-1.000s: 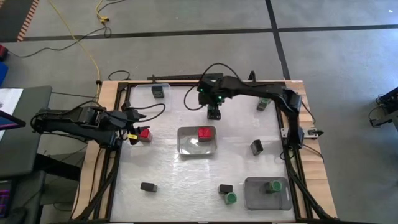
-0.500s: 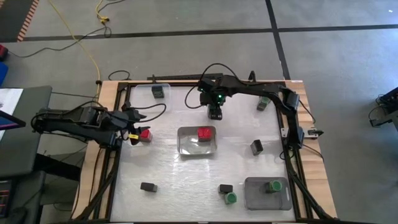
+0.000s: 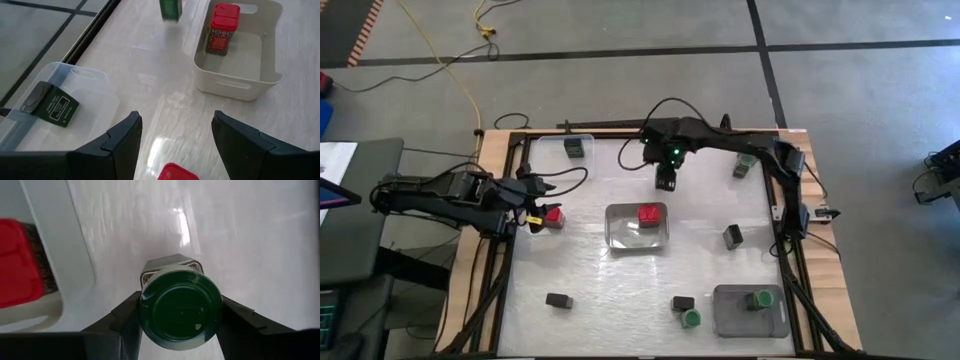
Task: Sort spices by type
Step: Put the top left green seasoning bottle into the black bin
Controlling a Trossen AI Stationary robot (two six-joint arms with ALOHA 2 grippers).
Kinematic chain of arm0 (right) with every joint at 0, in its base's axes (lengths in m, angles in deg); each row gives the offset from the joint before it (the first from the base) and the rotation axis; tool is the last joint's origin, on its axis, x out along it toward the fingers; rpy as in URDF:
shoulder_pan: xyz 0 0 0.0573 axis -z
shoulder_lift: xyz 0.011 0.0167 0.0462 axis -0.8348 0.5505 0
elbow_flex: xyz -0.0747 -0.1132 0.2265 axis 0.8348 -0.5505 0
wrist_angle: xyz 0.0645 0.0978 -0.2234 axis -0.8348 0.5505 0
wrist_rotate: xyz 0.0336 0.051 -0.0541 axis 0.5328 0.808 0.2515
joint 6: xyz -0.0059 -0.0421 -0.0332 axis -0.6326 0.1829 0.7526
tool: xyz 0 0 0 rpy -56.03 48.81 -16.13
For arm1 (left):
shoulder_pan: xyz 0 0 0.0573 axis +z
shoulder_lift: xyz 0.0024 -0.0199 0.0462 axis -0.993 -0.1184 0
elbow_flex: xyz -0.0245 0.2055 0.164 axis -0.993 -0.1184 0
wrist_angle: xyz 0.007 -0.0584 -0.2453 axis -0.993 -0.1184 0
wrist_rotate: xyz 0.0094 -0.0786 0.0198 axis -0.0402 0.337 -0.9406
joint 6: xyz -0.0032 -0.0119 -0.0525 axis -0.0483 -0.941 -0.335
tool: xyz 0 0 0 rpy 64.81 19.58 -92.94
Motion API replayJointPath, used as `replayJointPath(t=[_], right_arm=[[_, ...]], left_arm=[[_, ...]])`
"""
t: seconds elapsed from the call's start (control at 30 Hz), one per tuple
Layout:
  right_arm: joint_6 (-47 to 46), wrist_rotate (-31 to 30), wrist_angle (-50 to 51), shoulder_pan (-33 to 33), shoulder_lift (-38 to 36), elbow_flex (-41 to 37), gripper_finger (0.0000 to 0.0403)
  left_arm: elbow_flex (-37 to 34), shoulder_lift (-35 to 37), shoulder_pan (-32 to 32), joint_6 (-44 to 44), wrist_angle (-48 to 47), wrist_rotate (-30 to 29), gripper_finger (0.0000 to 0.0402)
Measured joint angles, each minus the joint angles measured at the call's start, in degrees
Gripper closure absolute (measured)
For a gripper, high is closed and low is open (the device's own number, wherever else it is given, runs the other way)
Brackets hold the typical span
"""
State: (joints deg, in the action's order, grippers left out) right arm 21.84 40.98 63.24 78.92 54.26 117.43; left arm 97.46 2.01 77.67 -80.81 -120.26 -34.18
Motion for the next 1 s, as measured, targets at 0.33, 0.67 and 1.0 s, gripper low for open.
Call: replayJointPath(t=[0.33,0.67,1.0], right_arm=[[-15.10,-3.57,7.84,-5.22,-15.51,0.36,0.0180],[-31.38,-10.03,17.69,-23.75,-28.17,-4.48,0.0180],[-54.96,-12.86,20.55,-49.83,-34.28,-7.99,0.0180]], left_arm=[[0.00,-0.02,-0.09,-1.35,3.70,2.05,0.0173],[0.02,-12.72,-8.63,0.02,21.90,2.10,0.0173],[0.02,-22.77,-15.44,-4.94,34.83,2.05,0.0173]])
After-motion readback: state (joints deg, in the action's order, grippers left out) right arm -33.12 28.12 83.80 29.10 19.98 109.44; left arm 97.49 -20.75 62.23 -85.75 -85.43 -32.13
